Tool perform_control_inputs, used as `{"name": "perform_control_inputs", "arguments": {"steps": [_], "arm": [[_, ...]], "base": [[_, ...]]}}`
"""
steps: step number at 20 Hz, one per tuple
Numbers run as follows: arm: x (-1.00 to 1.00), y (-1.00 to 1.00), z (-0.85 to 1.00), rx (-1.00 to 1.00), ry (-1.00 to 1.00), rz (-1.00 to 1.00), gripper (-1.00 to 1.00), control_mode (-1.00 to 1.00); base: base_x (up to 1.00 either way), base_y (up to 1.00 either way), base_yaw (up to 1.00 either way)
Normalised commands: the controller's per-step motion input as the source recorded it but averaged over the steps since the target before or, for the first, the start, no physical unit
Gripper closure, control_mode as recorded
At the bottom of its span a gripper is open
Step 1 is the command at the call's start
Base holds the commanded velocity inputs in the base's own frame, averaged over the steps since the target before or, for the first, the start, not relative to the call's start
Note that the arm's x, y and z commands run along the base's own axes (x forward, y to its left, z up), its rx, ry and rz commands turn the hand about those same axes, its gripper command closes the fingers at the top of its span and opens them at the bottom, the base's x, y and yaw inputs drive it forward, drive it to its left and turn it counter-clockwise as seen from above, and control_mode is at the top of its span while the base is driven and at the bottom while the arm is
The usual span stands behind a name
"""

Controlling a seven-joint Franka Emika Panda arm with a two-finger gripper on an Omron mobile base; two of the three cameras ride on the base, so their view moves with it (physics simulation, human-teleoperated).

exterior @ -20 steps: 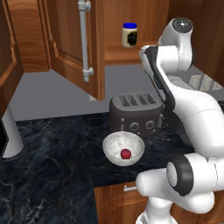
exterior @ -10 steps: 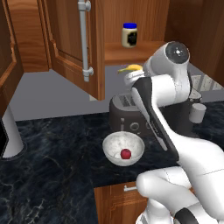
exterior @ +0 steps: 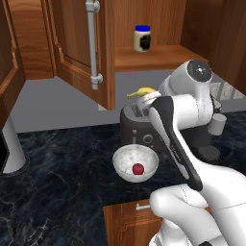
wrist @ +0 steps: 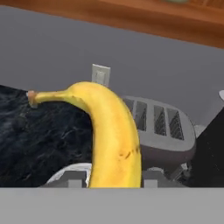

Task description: Open the cabinet. Pick the apple and banana from the cabinet and place them into the bowl. Then close the cabinet.

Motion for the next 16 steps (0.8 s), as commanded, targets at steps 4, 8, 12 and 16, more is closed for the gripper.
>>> {"name": "perform_control_inputs", "arguments": {"steps": [4,8,12,16], "arm": [[-0.21,0.0,-0.9,0.01,0.29,0.07,1.0,-1.0],[-0.19,0.0,-0.83,0.04,0.31,0.05,1.0,-1.0],[-0.01,0.0,-0.35,0.01,0.11,0.01,1.0,-1.0],[0.0,0.18,-0.57,0.0,0.07,0.0,1.0,-1.0]], "base": [[0.0,0.0,0.0],[0.0,0.0,0.0],[0.0,0.0,0.0],[0.0,0.0,0.0]]}}
